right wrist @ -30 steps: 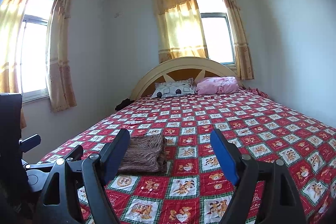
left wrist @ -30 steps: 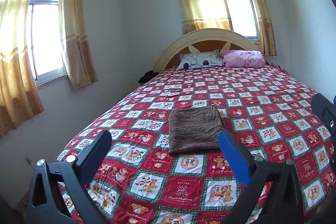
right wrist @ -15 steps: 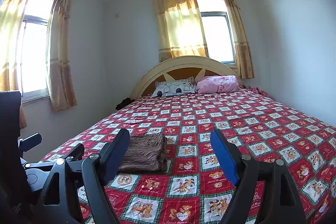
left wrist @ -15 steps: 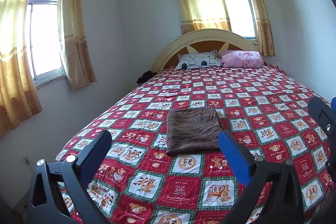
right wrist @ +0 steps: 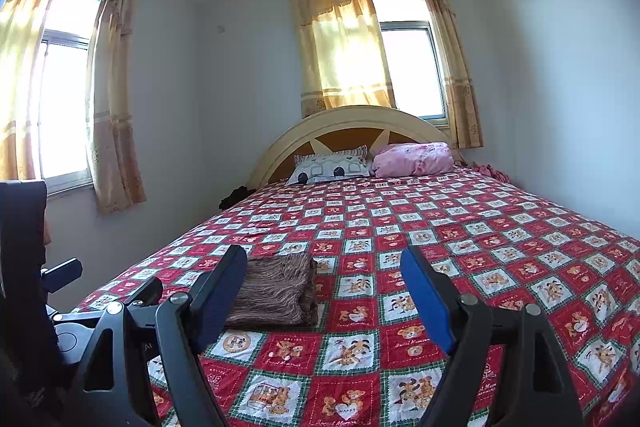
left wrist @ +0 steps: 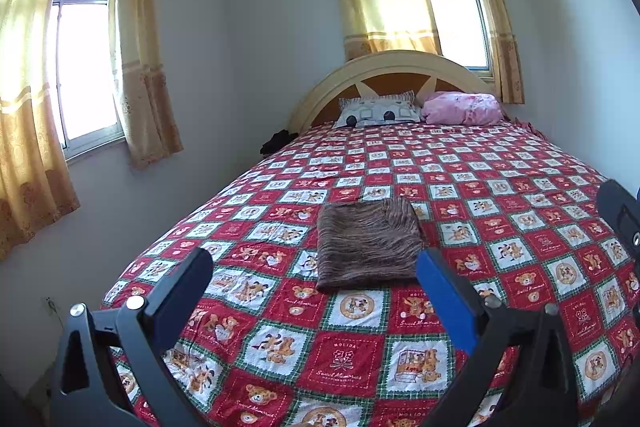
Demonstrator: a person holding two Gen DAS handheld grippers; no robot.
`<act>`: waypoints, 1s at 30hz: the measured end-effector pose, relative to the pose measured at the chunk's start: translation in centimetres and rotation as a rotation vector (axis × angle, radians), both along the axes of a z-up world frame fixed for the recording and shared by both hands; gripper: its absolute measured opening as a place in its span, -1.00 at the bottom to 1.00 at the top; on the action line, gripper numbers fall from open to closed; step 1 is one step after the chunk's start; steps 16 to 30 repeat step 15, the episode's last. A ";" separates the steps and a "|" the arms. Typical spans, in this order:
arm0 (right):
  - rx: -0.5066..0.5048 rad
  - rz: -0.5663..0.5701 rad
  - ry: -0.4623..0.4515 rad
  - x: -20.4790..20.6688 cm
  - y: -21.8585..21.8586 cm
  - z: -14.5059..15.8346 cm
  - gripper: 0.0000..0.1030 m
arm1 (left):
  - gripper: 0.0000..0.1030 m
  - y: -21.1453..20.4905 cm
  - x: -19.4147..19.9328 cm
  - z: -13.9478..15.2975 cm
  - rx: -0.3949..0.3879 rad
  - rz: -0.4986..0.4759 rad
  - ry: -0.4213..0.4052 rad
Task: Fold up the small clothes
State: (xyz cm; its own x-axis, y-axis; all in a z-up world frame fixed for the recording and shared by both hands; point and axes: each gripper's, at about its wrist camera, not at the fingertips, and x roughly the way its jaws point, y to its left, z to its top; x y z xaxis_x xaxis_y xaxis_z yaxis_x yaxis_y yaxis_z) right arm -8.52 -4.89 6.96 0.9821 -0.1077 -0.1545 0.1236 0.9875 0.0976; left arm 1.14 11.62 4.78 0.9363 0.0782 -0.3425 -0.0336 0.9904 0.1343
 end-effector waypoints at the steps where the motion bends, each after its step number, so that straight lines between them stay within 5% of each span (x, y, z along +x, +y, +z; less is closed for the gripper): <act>1: -0.001 -0.001 -0.001 0.0 0.0 0.0 0.55 | 1.00 0.0 0.0 0.0 0.001 -0.002 -0.002; 30: -0.002 -0.002 0.004 0.0 0.1 -0.3 0.55 | 1.00 0.2 0.2 -0.2 -0.029 -0.021 0.006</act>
